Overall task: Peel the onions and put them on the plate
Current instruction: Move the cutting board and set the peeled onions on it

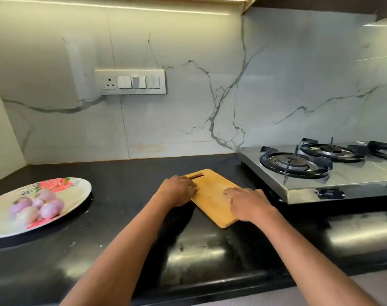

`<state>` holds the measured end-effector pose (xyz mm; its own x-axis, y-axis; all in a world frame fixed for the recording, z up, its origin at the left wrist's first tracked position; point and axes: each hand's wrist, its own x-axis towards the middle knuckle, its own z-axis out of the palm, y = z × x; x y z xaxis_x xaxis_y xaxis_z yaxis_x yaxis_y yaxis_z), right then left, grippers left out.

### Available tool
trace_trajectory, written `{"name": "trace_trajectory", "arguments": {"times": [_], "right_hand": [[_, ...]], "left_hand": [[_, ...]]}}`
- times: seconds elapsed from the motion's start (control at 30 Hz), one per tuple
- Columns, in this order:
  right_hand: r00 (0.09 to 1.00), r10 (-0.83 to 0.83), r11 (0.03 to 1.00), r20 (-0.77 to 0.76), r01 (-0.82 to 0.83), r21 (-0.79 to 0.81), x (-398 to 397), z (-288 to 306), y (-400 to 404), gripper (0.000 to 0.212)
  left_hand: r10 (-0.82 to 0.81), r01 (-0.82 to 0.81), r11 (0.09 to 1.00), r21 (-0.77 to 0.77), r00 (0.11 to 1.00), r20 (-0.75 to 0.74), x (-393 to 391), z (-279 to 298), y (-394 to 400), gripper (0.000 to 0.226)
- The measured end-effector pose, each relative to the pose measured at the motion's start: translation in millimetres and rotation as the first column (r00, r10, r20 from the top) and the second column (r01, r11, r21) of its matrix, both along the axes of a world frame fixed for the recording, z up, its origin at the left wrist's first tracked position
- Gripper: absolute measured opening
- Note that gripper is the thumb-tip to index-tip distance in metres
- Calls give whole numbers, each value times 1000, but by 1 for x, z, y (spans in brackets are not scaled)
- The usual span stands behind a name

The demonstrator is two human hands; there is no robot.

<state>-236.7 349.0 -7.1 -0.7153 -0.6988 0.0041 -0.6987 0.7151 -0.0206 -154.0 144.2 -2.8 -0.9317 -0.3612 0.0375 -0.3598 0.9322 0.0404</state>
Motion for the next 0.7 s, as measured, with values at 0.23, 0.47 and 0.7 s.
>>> {"name": "trace_trajectory", "arguments": {"times": [0.23, 0.47, 0.7], "right_hand": [[997, 69, 984, 15, -66, -164, 14, -14, -62, 50], [963, 267, 934, 18, -254, -250, 71, -19, -130, 42], [947, 301, 936, -111, -315, -154, 120, -22, -163, 47]], "left_hand": [[102, -115, 984, -133, 989, -106, 74, 1, -12, 37], [267, -285, 950, -126, 953, -141, 155, -3, -45, 34], [370, -378, 926, -15, 912, -175, 203, -15, -81, 49]]}}
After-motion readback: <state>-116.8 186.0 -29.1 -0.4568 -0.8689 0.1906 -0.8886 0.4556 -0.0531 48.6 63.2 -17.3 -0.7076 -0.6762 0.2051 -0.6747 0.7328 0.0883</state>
